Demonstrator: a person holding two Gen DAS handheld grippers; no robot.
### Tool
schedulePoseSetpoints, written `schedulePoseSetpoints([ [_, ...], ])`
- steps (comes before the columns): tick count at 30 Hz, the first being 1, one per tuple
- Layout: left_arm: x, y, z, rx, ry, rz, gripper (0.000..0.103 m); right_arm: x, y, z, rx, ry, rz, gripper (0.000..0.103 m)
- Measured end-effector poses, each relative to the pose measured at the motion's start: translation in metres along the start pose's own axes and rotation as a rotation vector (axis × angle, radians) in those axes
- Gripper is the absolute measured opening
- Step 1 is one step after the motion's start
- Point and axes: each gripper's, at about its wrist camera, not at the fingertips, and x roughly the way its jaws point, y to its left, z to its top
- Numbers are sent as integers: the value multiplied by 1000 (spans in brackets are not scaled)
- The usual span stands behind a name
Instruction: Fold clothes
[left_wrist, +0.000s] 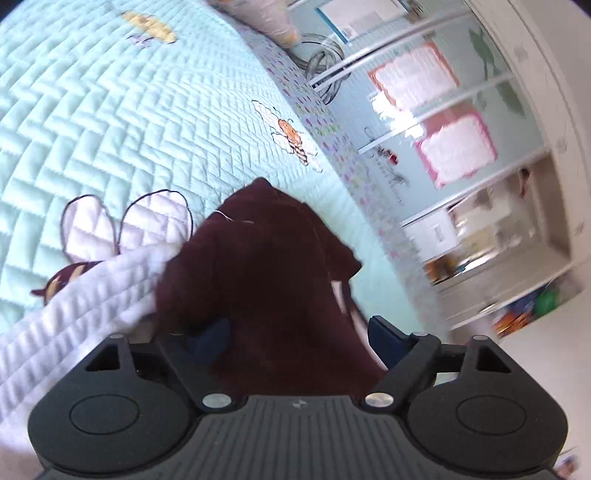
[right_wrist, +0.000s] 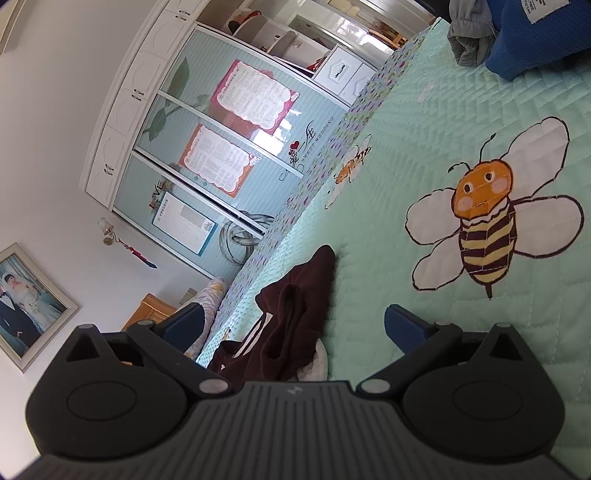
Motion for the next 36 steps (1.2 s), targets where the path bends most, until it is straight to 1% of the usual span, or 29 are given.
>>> schedulePoseSetpoints([
  [1,-10,2,1,-23,-18,-27,94,1,0,0,-4,2,-1,103],
  [2,-23,5,2,-41,-49,-60,99,1,0,-1,-9,4,-2,103],
  [3,-34,8,3,-54,-78,-82,102,2,1,-1,-17,7,-4,103],
  [4,-43,9,4,-52,-90,-81,102,3,2,-2,-26,10,-7,103],
  [6,-55,11,8,-24,-78,-67,102,5,7,-3,-49,19,-12,103],
  [8,-63,15,6,9,-87,-79,102,7,11,-5,-75,31,-12,103],
  [10,-65,17,0,40,-97,-90,102,9,17,-8,-101,51,11,103],
  [11,-65,13,-3,72,-85,-85,102,10,21,-10,-114,65,37,103],
  [12,-64,8,-6,126,-69,-71,102,11,27,-13,-132,88,70,103],
  [14,-59,4,-18,282,-75,-30,102,12,43,-22,-189,152,138,103],
  [15,-57,2,-24,358,-74,-5,102,15,56,-28,-232,194,159,103],
  [16,-56,3,-29,413,-71,22,102,22,71,-35,-283,249,171,103],
  [17,-55,2,-31,434,-72,34,102,33,89,-42,-336,313,174,103],
  [20,-54,-2,-34,482,-61,65,102,86,159,-66,-518,486,170,103],
  [23,-54,-3,-30,508,-28,94,102,158,233,-91,-681,598,188,103],
  [24,-54,-3,-29,504,-24,109,102,186,255,-99,-720,641,196,103],
  [25,-54,-2,-27,495,-23,106,102,215,275,-109,-754,691,204,103],
  [27,-54,-1,-26,496,-21,111,102,271,304,-129,-801,792,191,103],
  [29,-55,-1,-26,505,-18,120,102,318,326,-147,-846,854,157,103],
  [31,-56,-1,-25,511,-18,125,102,354,333,-163,-869,914,118,103],
  [34,-59,3,-22,502,-20,119,102,392,336,-184,-905,1012,50,103],
  [36,-61,5,-19,491,-25,115,102,407,332,-196,-949,1078,-22,102],
])
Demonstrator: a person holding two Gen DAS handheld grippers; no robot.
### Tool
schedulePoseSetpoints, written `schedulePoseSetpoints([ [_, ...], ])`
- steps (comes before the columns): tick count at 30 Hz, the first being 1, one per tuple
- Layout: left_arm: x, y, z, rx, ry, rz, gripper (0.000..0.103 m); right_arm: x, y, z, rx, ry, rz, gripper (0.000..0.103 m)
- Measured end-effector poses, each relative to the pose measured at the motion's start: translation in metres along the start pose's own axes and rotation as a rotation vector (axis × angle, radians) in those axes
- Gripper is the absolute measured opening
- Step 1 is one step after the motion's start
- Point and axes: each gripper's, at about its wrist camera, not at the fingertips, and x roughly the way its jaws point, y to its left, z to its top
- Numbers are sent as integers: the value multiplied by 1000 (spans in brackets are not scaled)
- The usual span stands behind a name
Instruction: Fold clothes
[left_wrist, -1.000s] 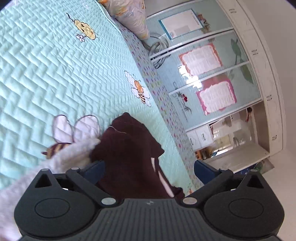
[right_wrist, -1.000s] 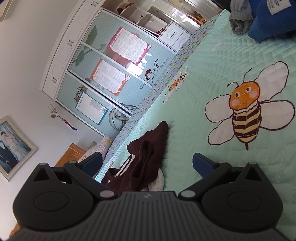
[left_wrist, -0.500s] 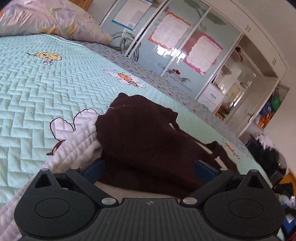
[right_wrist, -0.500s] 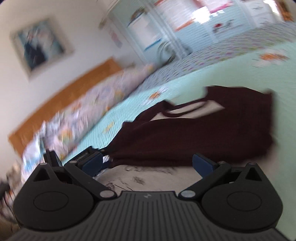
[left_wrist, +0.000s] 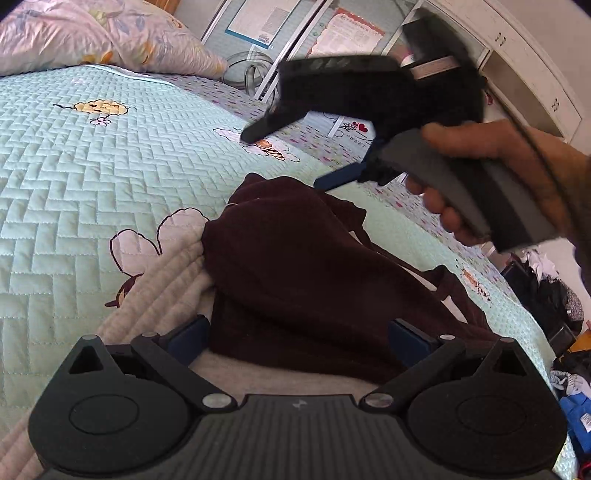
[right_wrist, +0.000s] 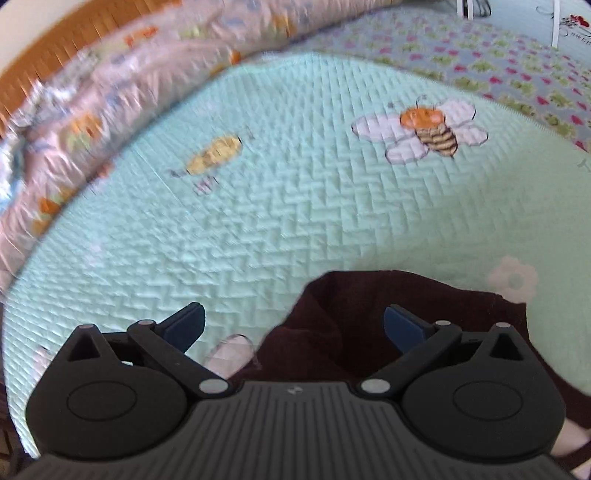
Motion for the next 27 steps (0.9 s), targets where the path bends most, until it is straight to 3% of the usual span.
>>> schedulePoseSetpoints([
  [2,-1,1,0,2,-1,4,102,15,-4,4,5,69,-12,102],
  [6,-2,1,0,4,-3,5,102,32,-1,11,39,159,120,97],
  [9,-4,2,0,3,-3,5,102,38,5,9,27,212,151,96],
  [10,-4,3,0,3,-3,5,102,40,7,8,23,228,145,91],
  [12,-5,3,0,3,-3,5,102,41,8,7,10,233,100,67],
  [13,-5,3,0,3,-4,5,102,41,9,6,1,230,76,39],
  [14,-5,4,0,2,-4,5,102,41,10,5,-10,226,58,18],
  [19,-5,4,0,3,-6,5,102,39,14,4,-36,173,67,13],
  [27,-4,4,-1,10,-8,12,102,64,-11,3,109,22,144,11],
])
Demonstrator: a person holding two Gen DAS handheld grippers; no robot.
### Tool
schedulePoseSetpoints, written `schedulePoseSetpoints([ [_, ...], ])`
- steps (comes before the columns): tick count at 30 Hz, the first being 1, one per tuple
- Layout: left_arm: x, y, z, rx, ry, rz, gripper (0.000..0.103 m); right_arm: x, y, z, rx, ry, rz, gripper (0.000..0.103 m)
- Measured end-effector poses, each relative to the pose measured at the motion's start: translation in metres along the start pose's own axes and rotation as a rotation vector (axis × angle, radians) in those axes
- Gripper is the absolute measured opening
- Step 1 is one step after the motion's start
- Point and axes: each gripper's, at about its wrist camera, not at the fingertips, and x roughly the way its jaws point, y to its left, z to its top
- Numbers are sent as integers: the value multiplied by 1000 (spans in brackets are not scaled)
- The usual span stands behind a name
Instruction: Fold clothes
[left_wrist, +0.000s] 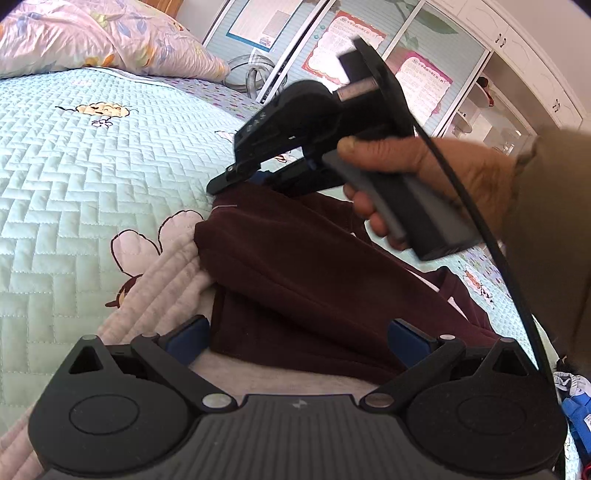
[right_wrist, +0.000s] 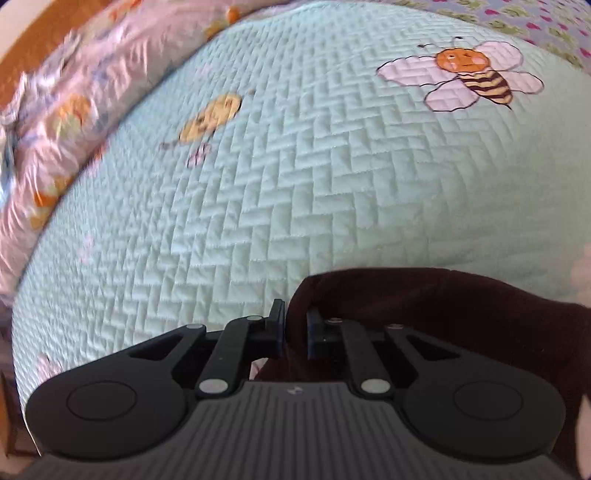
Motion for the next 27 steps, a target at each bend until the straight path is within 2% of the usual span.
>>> schedulePoseSetpoints([
  [3,1,0,0,5,1,4,102,-1,-14,-2,66,-52,37,10],
  [5,1,0,0,4,2,3,102,-4,-16,0,96,-81,33,13],
  [6,1,1,0,5,2,3,102,-6,-16,2,108,-97,20,15],
  [8,1,1,0,4,3,1,102,-15,-10,7,102,-143,-31,30],
  [11,1,3,1,2,5,-2,102,-43,7,1,36,-265,-106,35],
  [14,0,4,1,-2,6,-5,102,-76,23,-28,-30,-335,-34,45],
  [16,-2,7,3,-24,-2,-10,102,-87,26,-56,-18,-306,52,48],
  [18,-9,14,5,-93,-35,-21,99,-95,31,-85,-22,-298,69,48],
  [20,-24,23,8,-150,-101,26,98,-99,40,-112,-77,-328,-7,48],
  [21,-33,27,10,-173,-139,63,100,-100,49,-125,-142,-347,-89,48],
  [23,-46,24,13,-137,-204,146,102,-101,65,-145,-235,-435,-248,54],
  [24,-50,23,15,-126,-221,136,102,-104,70,-150,-250,-487,-297,55],
  [25,-54,23,18,-126,-226,121,102,-107,74,-152,-246,-534,-309,55],
  [27,-60,25,23,-113,-241,131,102,-114,78,-152,-257,-593,-317,71],
])
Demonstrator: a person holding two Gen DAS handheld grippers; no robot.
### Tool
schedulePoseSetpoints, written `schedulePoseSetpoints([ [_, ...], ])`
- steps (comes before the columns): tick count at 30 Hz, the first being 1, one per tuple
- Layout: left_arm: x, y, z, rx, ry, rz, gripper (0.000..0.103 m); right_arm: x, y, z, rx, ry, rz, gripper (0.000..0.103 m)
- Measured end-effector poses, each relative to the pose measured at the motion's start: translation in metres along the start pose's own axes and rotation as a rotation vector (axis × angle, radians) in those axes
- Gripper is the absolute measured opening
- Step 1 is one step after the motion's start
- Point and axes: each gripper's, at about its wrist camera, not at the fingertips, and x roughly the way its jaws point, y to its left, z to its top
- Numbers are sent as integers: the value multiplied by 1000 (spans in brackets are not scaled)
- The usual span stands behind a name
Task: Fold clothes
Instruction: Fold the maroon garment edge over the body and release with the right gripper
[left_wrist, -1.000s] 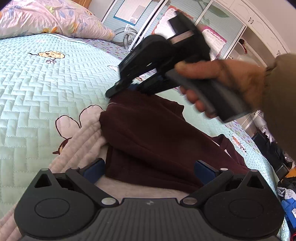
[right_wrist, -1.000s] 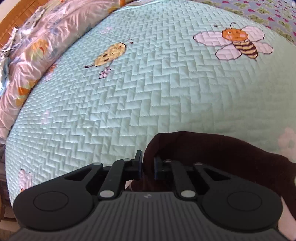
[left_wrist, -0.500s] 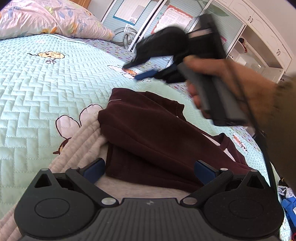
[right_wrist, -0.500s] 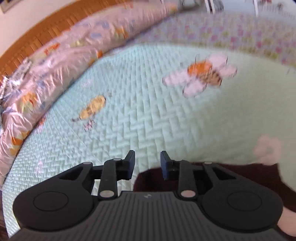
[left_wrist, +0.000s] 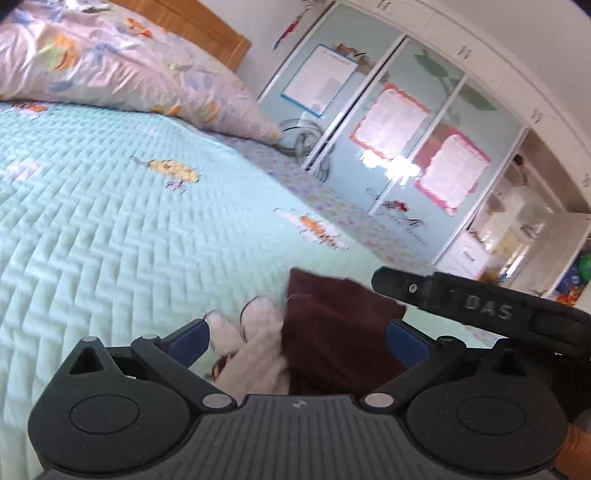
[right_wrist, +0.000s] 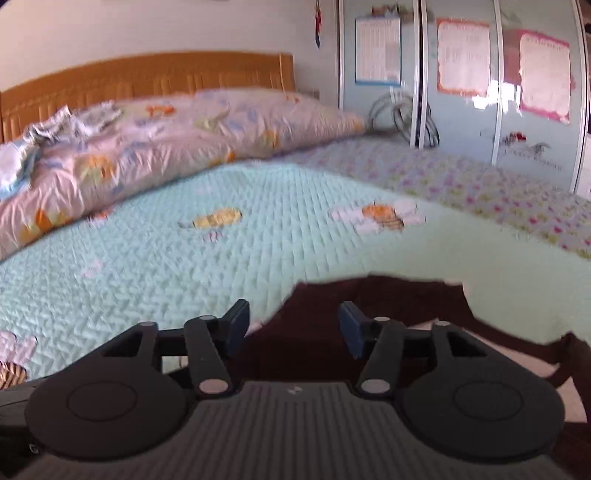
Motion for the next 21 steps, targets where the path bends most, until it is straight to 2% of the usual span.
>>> schedulePoseSetpoints([
  [1,-2,1,3,8,-10,30,102,-2,1,3,-17,-16,-30,81],
  [2,-3,4,6,-5,-19,45,102,-3,0,5,-24,-31,-82,87],
  [4,-6,15,13,-53,-33,71,102,-7,-7,7,13,-51,-184,90],
  [6,-5,29,21,-90,-28,143,102,-6,-17,8,50,-18,-191,89],
  [7,-3,36,25,-110,-17,182,102,-5,-7,3,-30,11,-200,89],
  [9,1,49,31,-149,20,241,102,-2,34,-17,-311,65,-232,90],
  [10,5,55,32,-162,42,248,102,1,52,-29,-430,83,-254,90],
  [13,12,66,33,-167,78,261,102,14,86,-52,-637,104,-312,90],
  [15,14,60,35,-103,92,229,102,20,90,-53,-672,99,-331,90],
  [16,17,54,35,-50,103,203,102,18,86,-49,-634,88,-333,90],
  [18,24,39,34,104,119,158,102,3,69,-38,-499,61,-328,91],
  [21,24,6,15,427,90,148,102,-33,23,-36,-191,4,-303,93],
])
